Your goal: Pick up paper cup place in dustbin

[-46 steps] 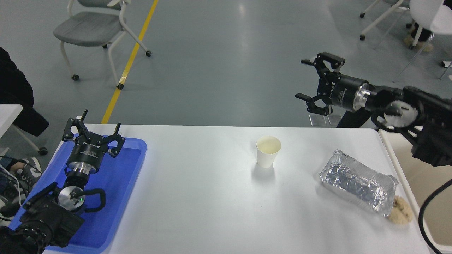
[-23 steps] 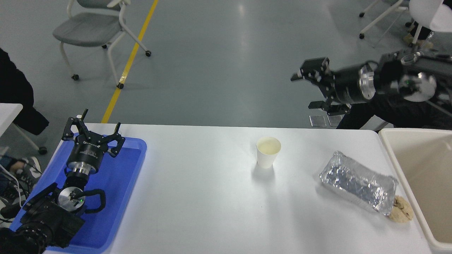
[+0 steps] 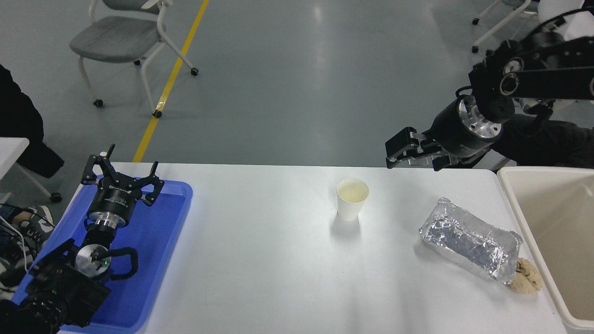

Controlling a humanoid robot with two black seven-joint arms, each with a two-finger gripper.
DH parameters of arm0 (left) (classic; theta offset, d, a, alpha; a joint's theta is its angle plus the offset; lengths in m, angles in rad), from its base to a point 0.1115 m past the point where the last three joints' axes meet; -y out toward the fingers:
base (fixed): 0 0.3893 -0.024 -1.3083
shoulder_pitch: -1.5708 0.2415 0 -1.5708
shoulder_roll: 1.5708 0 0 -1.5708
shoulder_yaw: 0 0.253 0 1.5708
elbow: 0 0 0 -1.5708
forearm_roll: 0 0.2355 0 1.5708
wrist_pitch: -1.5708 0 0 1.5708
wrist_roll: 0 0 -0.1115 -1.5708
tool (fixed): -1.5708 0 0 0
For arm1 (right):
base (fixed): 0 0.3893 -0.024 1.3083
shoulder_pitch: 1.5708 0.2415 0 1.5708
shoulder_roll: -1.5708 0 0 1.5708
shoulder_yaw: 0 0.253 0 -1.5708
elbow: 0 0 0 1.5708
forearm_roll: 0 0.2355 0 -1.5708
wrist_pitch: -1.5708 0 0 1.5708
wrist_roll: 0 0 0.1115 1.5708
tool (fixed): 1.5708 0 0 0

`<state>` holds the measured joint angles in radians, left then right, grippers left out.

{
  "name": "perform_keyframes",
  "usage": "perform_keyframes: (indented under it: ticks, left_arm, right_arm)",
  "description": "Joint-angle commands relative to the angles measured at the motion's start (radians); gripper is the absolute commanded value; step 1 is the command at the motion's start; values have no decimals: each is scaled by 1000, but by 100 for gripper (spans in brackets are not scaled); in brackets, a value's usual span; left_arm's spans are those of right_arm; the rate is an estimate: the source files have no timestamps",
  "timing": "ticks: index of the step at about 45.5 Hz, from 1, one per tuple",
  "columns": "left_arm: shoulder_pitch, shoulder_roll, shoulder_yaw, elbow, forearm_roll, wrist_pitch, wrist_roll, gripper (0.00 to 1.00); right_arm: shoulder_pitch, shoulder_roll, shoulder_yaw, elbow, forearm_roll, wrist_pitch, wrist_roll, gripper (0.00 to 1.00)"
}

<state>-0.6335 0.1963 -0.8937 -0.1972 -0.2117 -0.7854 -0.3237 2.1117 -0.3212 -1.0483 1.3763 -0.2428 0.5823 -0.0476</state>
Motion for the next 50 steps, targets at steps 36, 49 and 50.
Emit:
perform_keyframes:
  ticks: [36, 49, 50]
  left_arm:
    - [0, 0, -1, -1, 0, 0, 0, 100]
    - [-2, 0, 1, -1, 0, 0, 0, 100]
    - [-2, 0, -1, -1, 0, 0, 0, 100]
  right_arm:
    - [304, 131, -179, 222, 165, 195, -6, 100]
    - [171, 166, -121, 107, 152, 65, -6, 100]
    - [156, 172, -118, 89, 152, 56, -6, 100]
